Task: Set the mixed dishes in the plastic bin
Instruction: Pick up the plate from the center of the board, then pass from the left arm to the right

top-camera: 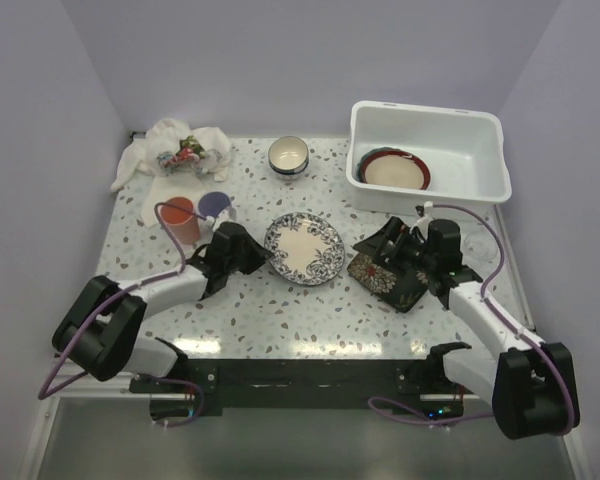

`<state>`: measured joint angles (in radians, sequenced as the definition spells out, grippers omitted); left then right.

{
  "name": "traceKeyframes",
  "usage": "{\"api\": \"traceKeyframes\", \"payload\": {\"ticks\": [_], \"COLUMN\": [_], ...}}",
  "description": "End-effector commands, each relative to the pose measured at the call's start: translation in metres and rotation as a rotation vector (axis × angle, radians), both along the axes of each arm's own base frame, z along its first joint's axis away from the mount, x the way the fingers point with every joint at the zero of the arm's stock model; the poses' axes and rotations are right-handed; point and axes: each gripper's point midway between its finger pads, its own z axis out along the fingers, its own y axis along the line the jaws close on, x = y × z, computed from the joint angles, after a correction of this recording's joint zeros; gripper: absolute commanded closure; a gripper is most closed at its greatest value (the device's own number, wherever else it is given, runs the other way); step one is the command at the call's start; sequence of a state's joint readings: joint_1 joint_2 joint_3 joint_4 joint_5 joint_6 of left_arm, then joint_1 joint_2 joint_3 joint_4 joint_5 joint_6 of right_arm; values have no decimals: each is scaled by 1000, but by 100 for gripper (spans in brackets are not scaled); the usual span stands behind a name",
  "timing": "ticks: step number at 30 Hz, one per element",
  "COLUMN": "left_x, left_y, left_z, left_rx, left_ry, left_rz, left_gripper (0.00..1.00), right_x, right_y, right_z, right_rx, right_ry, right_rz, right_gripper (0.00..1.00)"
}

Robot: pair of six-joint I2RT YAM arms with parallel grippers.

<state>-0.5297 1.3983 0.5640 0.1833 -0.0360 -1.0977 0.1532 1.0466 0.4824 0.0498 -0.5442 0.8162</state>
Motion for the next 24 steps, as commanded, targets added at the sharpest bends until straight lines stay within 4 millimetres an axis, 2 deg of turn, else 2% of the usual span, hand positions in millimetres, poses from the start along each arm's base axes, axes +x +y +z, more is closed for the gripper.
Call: {"api": "traceKeyframes", "payload": {"ticks": [1,10,18,24], "left_x": [16,11,-5,-15], "left_y": [-12,-1,-14,-21], "left_z": [70,102,121,128], "left_rx": [-171,-226,-294,-328], "left_ry": [-186,-254,-283,-290], "left_rz": [-10,-23,-124,-187], "left_gripper": [100,100,100,100], "right_x": [15,29,36,37], "right_y": [11,21,39,50], "right_z": [6,4,5,7], "right_rx": [40,47,68,79], "right_ry": [-31,-11,7,5], "right_rz": [-1,15,48,59], "right_gripper": [4,5,9,12]}}
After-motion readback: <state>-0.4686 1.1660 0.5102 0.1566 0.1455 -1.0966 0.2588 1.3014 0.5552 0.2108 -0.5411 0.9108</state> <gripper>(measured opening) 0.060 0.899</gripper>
